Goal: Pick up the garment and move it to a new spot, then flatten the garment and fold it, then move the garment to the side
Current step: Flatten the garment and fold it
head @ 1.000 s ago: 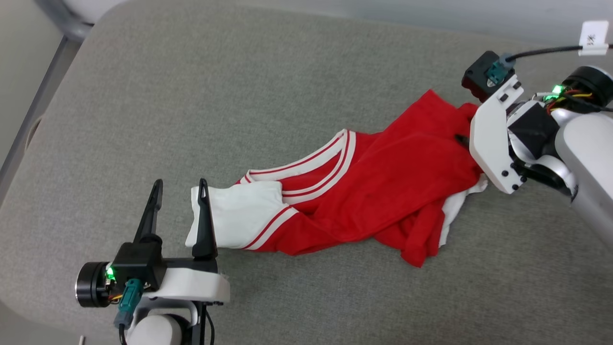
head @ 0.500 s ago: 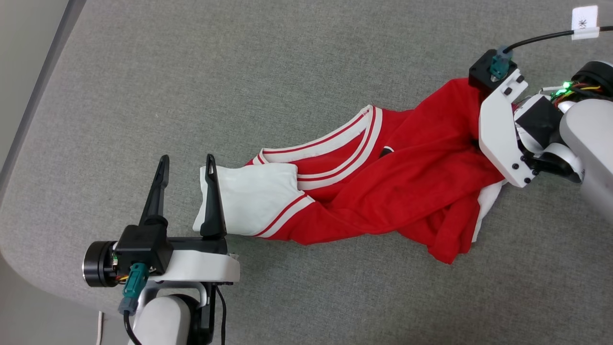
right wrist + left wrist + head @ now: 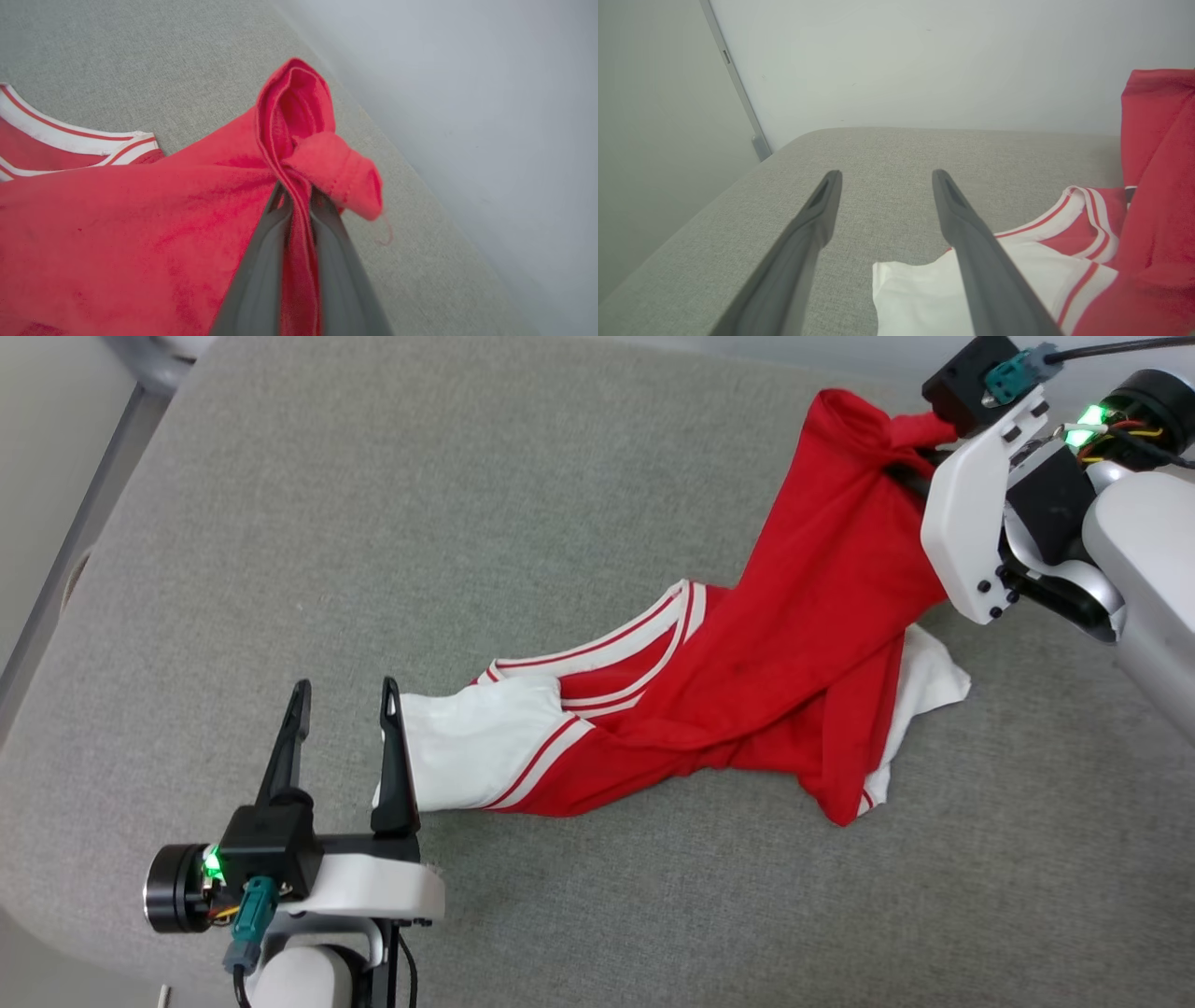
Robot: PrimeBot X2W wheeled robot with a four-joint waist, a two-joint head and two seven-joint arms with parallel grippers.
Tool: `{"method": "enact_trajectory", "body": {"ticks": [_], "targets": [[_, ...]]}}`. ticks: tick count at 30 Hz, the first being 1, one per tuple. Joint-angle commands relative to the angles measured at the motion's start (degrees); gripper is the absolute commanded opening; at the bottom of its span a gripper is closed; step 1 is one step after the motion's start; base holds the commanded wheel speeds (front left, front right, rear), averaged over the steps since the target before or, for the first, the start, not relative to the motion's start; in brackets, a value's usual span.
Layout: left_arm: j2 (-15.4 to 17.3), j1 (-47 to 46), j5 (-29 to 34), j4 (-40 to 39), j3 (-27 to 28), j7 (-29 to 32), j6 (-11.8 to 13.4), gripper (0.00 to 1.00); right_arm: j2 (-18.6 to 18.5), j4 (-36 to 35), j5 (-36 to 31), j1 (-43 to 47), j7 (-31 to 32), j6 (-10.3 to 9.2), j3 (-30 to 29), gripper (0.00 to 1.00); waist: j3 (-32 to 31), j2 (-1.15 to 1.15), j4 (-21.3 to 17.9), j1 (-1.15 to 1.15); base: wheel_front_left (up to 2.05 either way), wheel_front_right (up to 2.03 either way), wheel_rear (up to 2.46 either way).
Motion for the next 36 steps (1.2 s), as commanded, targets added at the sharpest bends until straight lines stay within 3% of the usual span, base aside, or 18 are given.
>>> {"method": "enact_trajectory", "body": {"ticks": [1, 10, 16, 20, 27, 33, 34, 35, 36], "targets": [[0.1, 0.8, 0.4, 0.2, 0.3, -0.1, -0.1, 1.0, -0.5, -0.6, 0.6, -0.2, -1.4, -0.1, -0.1, 0.0, -2.5, 0.0, -1.5, -0.01, 0.0, 0.0, 0.0], [0.8, 7.0, 0.9, 1.1, 2.6, -0.1, -0.5, 1.0, -7.0, -14.4, 3.1, 10.6, -9.3, -0.09, 0.6, 0.0, -10.8, 0.0, -5.8, -0.01, 0.0, 0.0, 0.0], [1.3, 10.8, 0.8, 1.7, 4.1, -0.1, -0.7, 1.0, -13.5, -23.8, 4.3, 26.0, -9.4, -0.1, -2.6, 0.0, -15.1, 0.0, -8.6, -0.01, 0.0, 0.0, 0.0], [1.6, 12.3, 0.9, 2.0, 4.6, -0.1, -0.9, 1.0, -15.2, -26.1, 5.4, 38.1, -8.7, -0.08, -6.6, 0.0, -16.6, 0.0, -9.7, -0.01, 0.0, 0.0, 0.0], [1.4, 12.9, 1.1, 2.4, 4.7, -0.1, -1.3, 1.0, -13.0, -23.0, 4.4, 58.3, -8.4, -0.09, -15.1, 0.0, -17.5, 0.0, -10.2, -0.01, 0.0, 0.0, 0.0], [1.3, 13.4, 1.2, 2.6, 5.1, -0.1, -1.5, 1.0, -7.7, -19.0, 2.0, 69.5, -7.5, -0.07, -21.4, 0.0, -17.5, 0.0, -10.5, -0.01, 0.0, 0.0, 0.0], [1.2, 13.4, 1.2, 2.6, 5.2, -0.1, -1.5, 1.0, -6.8, -18.6, 1.2, 70.3, -7.8, -0.07, -22.7, 0.11, -17.5, 0.0, -10.5, -0.01, 0.0, 0.0, 0.0], [1.2, 13.5, 1.3, 2.6, 5.3, -0.1, -1.5, 1.0, -5.9, -18.5, 0.6, 70.8, -8.3, -0.1, -24.3, 0.64, -17.5, 0.0, -10.6, -0.01, 0.0, 0.0, 0.0], [1.2, 13.5, 1.3, 2.6, 5.4, -0.1, -1.6, 1.0, -5.1, -18.7, 0.0, 70.9, -9.0, -0.11, -26.2, 1.0, -17.6, 0.0, -10.6, -0.01, 0.0, 0.0, 0.0]]}}
